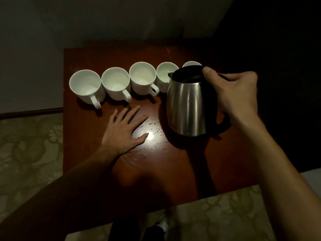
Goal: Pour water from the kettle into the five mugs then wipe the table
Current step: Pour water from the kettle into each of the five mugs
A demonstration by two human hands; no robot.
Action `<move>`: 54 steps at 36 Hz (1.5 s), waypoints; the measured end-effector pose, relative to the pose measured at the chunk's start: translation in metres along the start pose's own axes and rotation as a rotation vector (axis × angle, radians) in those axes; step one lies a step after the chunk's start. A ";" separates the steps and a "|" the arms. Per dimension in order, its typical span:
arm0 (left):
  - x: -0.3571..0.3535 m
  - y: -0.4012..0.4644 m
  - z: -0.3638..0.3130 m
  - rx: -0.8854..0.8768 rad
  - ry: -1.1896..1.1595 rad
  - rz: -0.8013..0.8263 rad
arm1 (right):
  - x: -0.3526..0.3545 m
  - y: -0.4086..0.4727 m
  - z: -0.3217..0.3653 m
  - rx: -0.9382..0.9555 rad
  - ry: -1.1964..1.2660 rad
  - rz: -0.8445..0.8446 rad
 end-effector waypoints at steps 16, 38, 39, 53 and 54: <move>0.000 0.000 0.000 0.003 -0.006 0.009 | 0.000 0.001 0.000 -0.009 -0.001 -0.008; 0.006 -0.001 -0.001 0.003 -0.036 -0.016 | -0.001 -0.004 0.003 -0.007 -0.003 -0.010; 0.006 -0.002 -0.001 0.002 -0.033 -0.015 | -0.001 -0.004 0.003 -0.008 0.001 -0.012; 0.003 -0.001 -0.001 0.005 -0.029 -0.012 | -0.001 -0.003 0.004 -0.005 -0.006 -0.005; 0.003 -0.001 -0.001 0.005 -0.030 -0.016 | -0.001 -0.003 0.005 -0.005 -0.010 -0.004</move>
Point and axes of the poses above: each hand's wrist, its own y-axis towards the middle knuckle, its own x-axis out of the back of the hand, z = x × y, the point moved 9 cm from there along y, towards the middle knuckle, and after that the axes turned 10 degrees about y, right-handed, at the moved point
